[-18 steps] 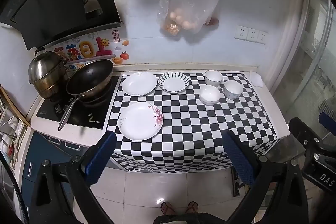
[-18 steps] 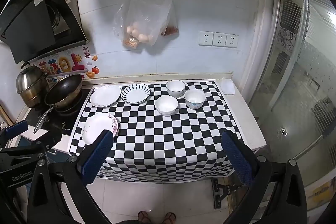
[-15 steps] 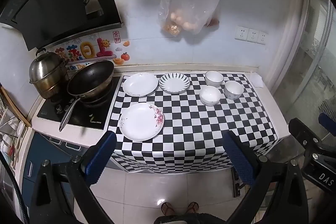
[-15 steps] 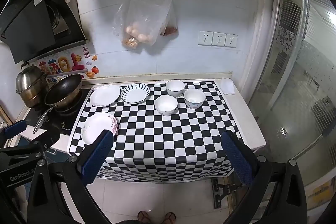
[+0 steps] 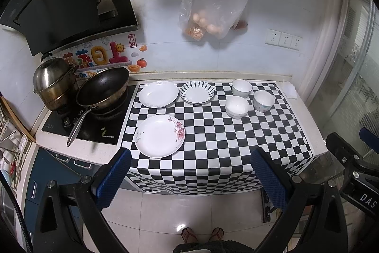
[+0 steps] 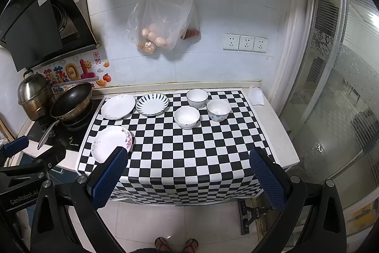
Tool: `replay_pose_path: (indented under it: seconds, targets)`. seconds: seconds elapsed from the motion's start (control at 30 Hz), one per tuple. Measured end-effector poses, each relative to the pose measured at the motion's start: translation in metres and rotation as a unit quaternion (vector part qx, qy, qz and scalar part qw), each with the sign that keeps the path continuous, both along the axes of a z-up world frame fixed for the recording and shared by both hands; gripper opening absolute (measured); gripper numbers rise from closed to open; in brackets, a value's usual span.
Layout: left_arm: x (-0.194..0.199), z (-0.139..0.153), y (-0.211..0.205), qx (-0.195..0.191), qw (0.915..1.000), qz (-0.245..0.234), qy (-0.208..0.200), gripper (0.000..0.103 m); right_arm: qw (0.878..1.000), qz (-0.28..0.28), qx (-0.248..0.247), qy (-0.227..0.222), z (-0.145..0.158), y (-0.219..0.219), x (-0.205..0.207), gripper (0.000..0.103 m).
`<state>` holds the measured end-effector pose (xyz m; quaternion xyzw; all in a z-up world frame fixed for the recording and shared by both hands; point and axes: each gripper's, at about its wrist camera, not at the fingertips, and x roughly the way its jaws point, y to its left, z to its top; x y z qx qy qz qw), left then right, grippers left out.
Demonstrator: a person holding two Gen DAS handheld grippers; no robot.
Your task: Organize plates and bowls
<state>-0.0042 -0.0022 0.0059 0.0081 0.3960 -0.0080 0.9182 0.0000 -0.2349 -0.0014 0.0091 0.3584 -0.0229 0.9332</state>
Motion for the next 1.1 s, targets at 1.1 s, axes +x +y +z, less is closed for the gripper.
replay_pose_path:
  seconds: [1.1]
  targets:
    - [-0.0045, -0.0021, -0.0014, 0.001, 1.0, -0.001, -0.002, 0.103, 1.0, -0.005, -0.004, -0.004, 0.0022, -0.0055, -0.0031, 0.103]
